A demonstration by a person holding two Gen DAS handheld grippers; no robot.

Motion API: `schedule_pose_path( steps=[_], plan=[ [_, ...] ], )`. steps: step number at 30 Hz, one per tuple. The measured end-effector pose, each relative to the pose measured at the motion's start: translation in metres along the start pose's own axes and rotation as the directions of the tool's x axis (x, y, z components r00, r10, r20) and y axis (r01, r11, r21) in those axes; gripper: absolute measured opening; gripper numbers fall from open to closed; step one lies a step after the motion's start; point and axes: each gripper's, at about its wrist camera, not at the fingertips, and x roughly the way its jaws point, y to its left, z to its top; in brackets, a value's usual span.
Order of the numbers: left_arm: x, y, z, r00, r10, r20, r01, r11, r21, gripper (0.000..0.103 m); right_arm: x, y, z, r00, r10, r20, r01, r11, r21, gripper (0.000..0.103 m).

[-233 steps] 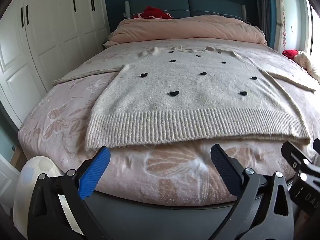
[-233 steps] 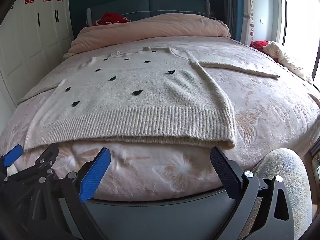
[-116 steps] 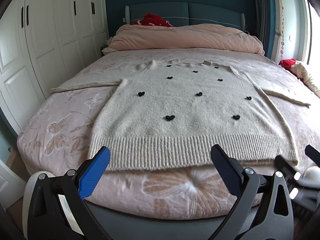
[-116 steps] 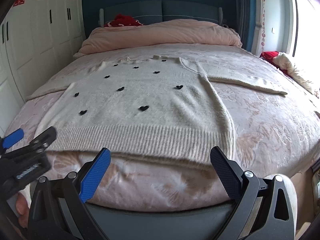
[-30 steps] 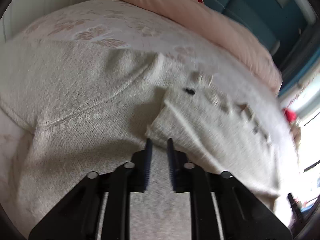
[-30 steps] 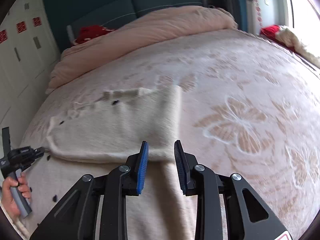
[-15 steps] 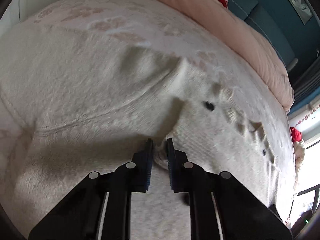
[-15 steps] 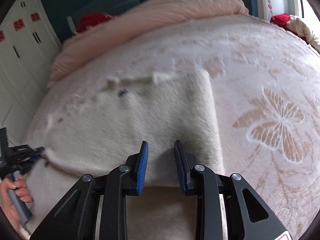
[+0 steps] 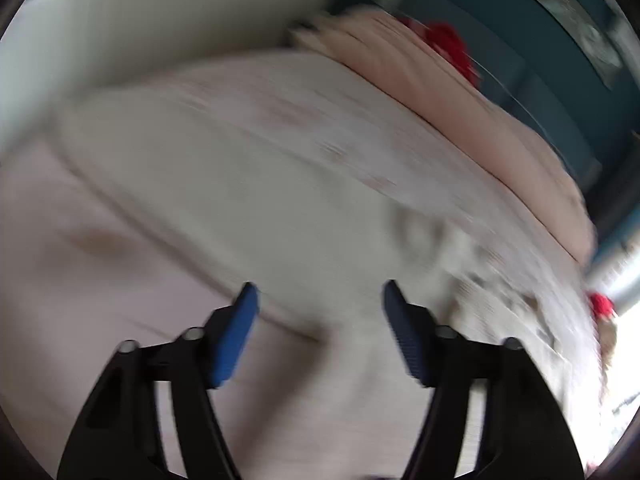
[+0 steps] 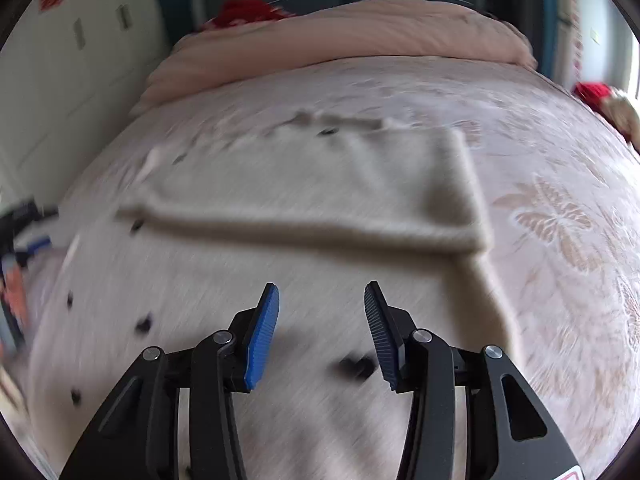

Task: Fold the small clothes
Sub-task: 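Grasp the other sleeve with the left gripper and fold it across the body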

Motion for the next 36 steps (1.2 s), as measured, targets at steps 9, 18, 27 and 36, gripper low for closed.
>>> schedule_pose_path(
  steps=[9, 18, 27, 36],
  plan=[
    [0.009, 0.208, 0.105, 0.946, 0.324, 0.019, -0.302, 0.900, -0.314, 0.075, 0.010, 0.035, -0.045, 1.000, 0.021, -0.014, -0.022, 0.997, -0.071, 0.059],
    [0.033, 0.203, 0.143, 0.952, 0.306, -0.010, -0.295, 0.909, -0.294, 0.009, 0.013, 0.038, -0.051, 1.000, 0.016, 0.005, -0.015, 0.998, -0.066, 0.062],
    [-0.069, -0.057, 0.111, 0.971, -0.186, 0.149, 0.170, 0.978, 0.117, 0.009, 0.014, 0.034, -0.051, 0.999, 0.041, 0.013, -0.040, 0.998, -0.048, 0.062],
    [-0.045, -0.229, -0.095, 0.885, -0.383, -0.265, 0.451, 0.847, 0.282, 0.054, 0.012, 0.027, -0.050, 0.996, 0.090, 0.019, -0.090, 0.996, -0.018, 0.067]
  ],
)
